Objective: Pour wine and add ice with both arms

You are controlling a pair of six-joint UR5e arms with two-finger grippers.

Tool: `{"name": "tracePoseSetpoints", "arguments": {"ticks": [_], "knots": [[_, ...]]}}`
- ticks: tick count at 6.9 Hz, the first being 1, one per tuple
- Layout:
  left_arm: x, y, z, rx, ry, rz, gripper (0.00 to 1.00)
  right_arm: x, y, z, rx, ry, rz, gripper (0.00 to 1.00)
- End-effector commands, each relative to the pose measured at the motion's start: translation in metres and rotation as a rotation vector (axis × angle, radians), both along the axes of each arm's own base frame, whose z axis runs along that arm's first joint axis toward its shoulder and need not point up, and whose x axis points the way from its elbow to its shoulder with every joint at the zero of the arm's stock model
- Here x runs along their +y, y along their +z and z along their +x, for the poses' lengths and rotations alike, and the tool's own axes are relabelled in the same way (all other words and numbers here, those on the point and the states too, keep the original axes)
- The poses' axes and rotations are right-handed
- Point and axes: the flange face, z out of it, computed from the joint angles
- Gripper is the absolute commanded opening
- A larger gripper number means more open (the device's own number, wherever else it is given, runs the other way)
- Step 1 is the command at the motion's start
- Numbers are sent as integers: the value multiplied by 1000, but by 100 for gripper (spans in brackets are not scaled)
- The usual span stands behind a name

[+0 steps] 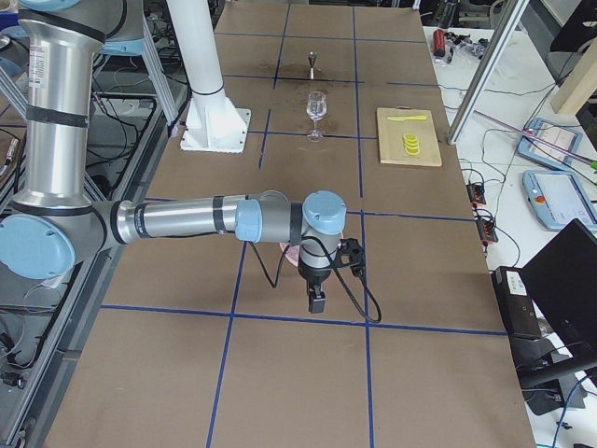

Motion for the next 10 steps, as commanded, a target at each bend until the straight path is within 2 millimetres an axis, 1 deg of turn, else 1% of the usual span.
{"name": "tracePoseSetpoints", "arguments": {"ticks": [1,2,4,10], "knots": [[1,0,0,0,2,-1,100,26,26,13,-22,34,-63,100],[0,0,0,1,1,-2,100,26,27,12,-44,41,-73,100],[1,1,1,0,3,-1,100,29,37,11,-49,42,-93,100],[0,-1,2,0,8,12,100,33,39,11,-52,41,-100,100]]}}
